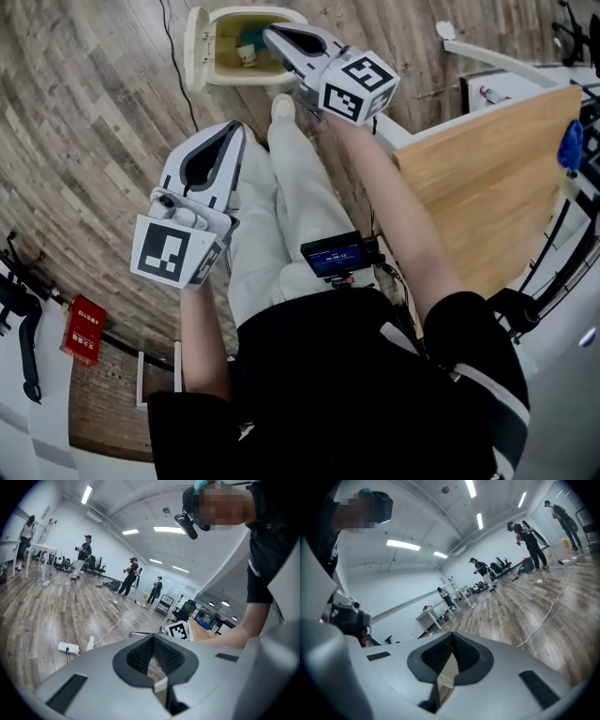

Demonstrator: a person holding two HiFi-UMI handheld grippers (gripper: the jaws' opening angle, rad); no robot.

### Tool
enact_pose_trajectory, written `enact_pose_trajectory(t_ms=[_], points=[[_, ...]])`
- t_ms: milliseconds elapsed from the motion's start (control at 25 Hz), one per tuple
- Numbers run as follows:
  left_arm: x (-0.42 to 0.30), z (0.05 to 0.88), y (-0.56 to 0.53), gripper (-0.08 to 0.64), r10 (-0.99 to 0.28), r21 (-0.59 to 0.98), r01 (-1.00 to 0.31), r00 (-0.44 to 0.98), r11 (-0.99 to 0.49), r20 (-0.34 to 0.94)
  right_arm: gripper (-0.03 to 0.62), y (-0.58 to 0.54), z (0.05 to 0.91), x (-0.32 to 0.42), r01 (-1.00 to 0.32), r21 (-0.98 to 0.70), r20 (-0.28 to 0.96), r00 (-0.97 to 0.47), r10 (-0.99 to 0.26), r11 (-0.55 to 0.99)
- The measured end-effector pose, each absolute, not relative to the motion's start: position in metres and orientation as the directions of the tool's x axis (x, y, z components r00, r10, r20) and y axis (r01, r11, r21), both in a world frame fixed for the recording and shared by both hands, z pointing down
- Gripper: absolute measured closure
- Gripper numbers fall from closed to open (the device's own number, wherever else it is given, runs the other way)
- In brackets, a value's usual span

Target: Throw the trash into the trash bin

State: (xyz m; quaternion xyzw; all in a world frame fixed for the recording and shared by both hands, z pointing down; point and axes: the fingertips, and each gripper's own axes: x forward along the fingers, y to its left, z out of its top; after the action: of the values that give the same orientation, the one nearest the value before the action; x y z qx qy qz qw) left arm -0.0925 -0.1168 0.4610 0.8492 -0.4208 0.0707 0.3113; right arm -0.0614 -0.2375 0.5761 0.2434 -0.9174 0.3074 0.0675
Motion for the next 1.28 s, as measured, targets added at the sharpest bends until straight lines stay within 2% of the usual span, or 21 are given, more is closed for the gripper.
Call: enact_pose_trajectory(t_ms=[240,360,560,720,880,1280], points=[[-0.116,0.331,-0.096,0.555,-0.736,0.345,-0.783,0.613,-0.517,0.288,0.594,-0.179,0.371,-0.059,-0.401,-0.424,0.096,-0.911,-0.401,0.812],[-0.127,0.27,-0.091,0.555,-0.788,0.285,-0.804,0.583,-0.522,0.201,0.594,-0.142,0.285,-0.055,-0.35,-0.377,-0.006,-0.925,-0.38,0.858],[-0.134,0.192,-0.098,0.555,-0.798,0.174,-0.799,0.595,-0.575,0.095,0.594,-0.12,0.196,-0.058,-0.357,-0.228,-0.035,-0.927,-0.374,0.906],[-0.135,0.154,-0.068,0.555,-0.801,0.19,-0.787,0.599,-0.587,0.004,0.594,-0.094,0.146,-0.062,-0.338,-0.145,-0.061,-0.935,-0.349,0.93],[-0.131,0.142,-0.056,0.555,-0.797,0.154,-0.787,0.603,-0.598,-0.016,0.594,-0.082,0.115,-0.063,-0.344,-0.066,-0.082,-0.934,-0.349,0.937],[-0.12,0.128,-0.043,0.555,-0.754,0.131,-0.745,0.655,-0.655,-0.042,0.594,-0.06,0.109,-0.066,-0.386,0.009,-0.06,-0.921,-0.384,0.923]])
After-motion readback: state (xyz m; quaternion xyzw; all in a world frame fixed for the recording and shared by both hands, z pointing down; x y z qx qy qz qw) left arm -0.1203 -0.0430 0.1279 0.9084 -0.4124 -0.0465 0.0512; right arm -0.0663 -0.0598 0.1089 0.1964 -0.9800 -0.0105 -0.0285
